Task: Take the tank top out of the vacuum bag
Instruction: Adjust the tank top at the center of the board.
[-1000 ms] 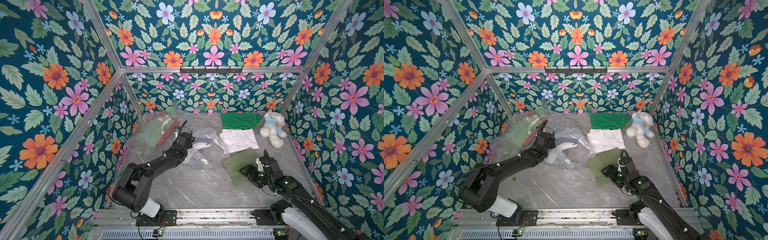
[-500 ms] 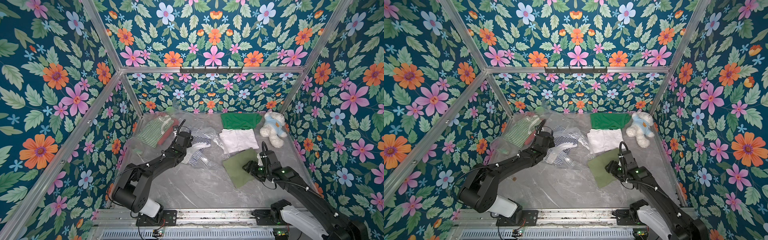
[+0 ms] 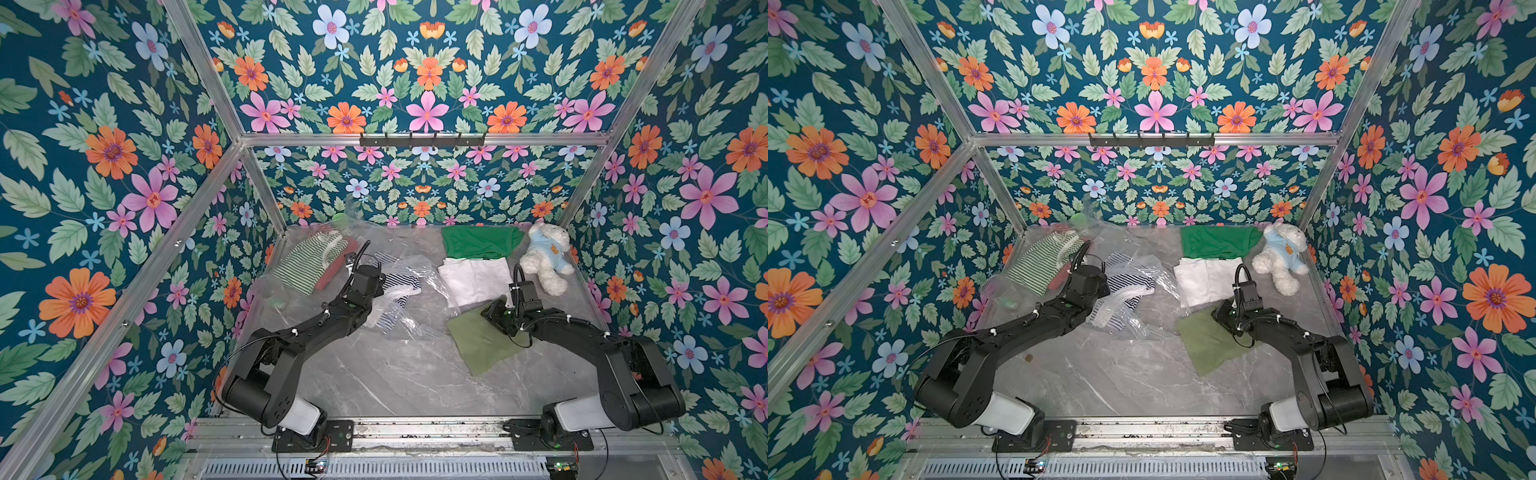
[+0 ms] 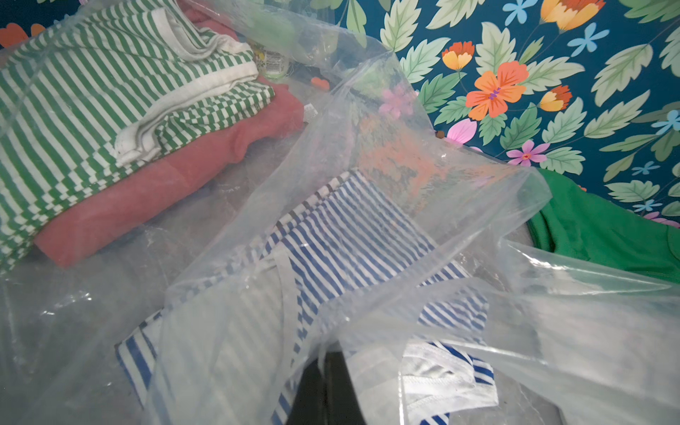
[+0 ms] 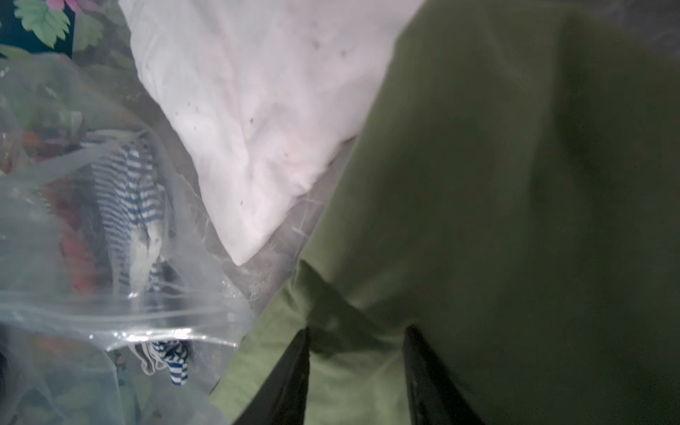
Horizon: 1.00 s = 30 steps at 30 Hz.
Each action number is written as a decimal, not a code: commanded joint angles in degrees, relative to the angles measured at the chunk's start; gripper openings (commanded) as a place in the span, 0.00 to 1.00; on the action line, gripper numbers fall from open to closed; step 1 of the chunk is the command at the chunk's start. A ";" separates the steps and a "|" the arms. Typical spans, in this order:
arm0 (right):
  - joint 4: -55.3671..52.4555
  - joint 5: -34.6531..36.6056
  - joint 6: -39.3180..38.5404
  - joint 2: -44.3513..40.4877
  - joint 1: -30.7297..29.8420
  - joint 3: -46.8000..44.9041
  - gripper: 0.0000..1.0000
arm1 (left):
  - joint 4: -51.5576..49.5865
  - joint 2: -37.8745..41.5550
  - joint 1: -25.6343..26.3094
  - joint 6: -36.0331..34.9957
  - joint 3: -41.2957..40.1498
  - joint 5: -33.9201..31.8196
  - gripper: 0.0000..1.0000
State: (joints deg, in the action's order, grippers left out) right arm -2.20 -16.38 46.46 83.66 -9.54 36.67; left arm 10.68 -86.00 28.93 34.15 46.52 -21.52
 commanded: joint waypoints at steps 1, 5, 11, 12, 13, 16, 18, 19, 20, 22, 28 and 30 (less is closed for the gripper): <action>3.70 0.26 2.51 1.97 3.96 -1.85 0.44 | 0.84 0.21 -0.08 0.63 -0.20 -0.72 0.00; 3.95 0.19 2.87 1.24 9.14 -3.34 0.45 | 1.01 -0.12 -0.05 0.74 -0.08 -0.73 0.00; 2.77 -3.56 0.18 -6.54 9.89 -3.80 0.56 | 1.10 -0.40 -0.01 0.87 0.06 -0.50 0.00; 2.15 -3.38 -0.09 -8.79 9.80 -4.16 0.58 | 1.05 -0.40 -0.01 0.84 0.06 -0.50 0.00; 0.58 -2.82 -0.87 -11.77 9.76 -4.47 0.61 | 1.01 -0.40 -0.01 0.83 0.07 -0.52 0.00; -6.20 -0.50 -3.94 -19.56 8.84 -4.17 0.67 | 1.10 -0.44 0.03 0.83 -0.11 -0.60 0.00; -10.23 0.03 -5.59 -22.80 7.00 -3.35 0.70 | 1.27 -0.73 -0.01 0.83 -0.06 -0.59 0.00; -12.17 0.19 -6.65 -23.69 5.54 -2.68 0.71 | 1.45 -0.97 -0.01 0.78 0.02 -0.42 0.00; -14.19 0.49 -8.00 -24.10 3.46 -1.80 0.73 | 1.58 -1.18 0.00 0.92 0.10 -0.20 0.00; -17.94 2.07 -10.50 -23.87 -0.86 0.17 0.76 | 1.72 -1.45 -0.01 1.00 0.32 0.21 0.00; -28.74 14.61 -17.37 -18.14 -15.52 6.83 0.82 | 1.58 -1.16 0.07 0.83 0.08 0.00 0.00; -31.59 18.54 -19.18 -14.40 -19.07 8.92 0.82 | 1.54 -0.85 -0.01 0.85 -0.15 -0.33 0.00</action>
State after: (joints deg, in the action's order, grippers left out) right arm -25.74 -7.05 32.08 66.30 -25.52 43.62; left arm 11.07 -87.35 28.99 34.50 46.44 -20.86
